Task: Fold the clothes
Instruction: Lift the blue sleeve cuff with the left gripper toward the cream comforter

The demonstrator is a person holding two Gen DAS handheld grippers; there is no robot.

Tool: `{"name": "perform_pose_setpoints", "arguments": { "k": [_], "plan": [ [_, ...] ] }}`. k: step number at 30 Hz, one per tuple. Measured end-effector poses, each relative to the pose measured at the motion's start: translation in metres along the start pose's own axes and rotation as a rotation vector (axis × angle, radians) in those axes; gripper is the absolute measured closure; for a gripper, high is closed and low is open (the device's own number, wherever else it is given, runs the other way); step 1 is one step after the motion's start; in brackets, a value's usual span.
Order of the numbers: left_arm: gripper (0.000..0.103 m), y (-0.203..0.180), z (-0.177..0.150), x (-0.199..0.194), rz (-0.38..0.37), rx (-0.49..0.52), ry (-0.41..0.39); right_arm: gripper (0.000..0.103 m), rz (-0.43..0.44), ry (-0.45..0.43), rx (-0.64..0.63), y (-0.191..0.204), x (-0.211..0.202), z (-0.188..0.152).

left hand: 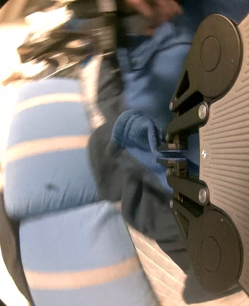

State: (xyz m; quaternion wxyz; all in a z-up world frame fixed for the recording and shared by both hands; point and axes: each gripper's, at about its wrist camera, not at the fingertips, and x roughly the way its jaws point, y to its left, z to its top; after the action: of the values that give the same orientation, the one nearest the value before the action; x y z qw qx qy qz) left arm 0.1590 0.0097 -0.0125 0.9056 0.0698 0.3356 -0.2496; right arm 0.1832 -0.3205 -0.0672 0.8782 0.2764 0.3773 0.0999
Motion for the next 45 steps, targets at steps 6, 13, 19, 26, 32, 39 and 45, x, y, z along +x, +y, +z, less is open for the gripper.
{"name": "perform_pose_setpoints", "arguments": {
  "k": [6,13,19,26,32,39,45],
  "plan": [
    [0.098,0.046,-0.007,-0.043,0.093,-0.203,-0.128,0.000,-0.001,0.010,-0.008,0.001,0.001,-0.001],
    [0.098,0.089,-0.043,-0.094,0.276,-0.372,-0.185,0.000,0.000,0.023,-0.026,0.005,0.002,-0.003],
    [0.098,0.116,-0.088,-0.132,0.383,-0.543,-0.228,0.000,-0.002,0.034,-0.019,0.004,0.004,-0.004],
    [0.097,0.115,-0.132,-0.141,0.311,-0.663,-0.168,0.000,-0.010,0.049,-0.025,0.006,0.007,-0.005],
    [0.051,0.121,-0.144,-0.147,0.198,-0.676,-0.225,0.000,-0.023,0.056,-0.031,0.006,0.007,-0.007],
    [0.041,0.156,-0.135,-0.153,0.142,-0.792,-0.299,0.000,-0.033,0.058,-0.046,0.007,0.009,-0.007],
    [0.042,0.182,-0.100,-0.140,0.166,-0.815,-0.200,0.000,-0.040,0.064,-0.061,0.009,0.011,-0.008]
  ]
}}
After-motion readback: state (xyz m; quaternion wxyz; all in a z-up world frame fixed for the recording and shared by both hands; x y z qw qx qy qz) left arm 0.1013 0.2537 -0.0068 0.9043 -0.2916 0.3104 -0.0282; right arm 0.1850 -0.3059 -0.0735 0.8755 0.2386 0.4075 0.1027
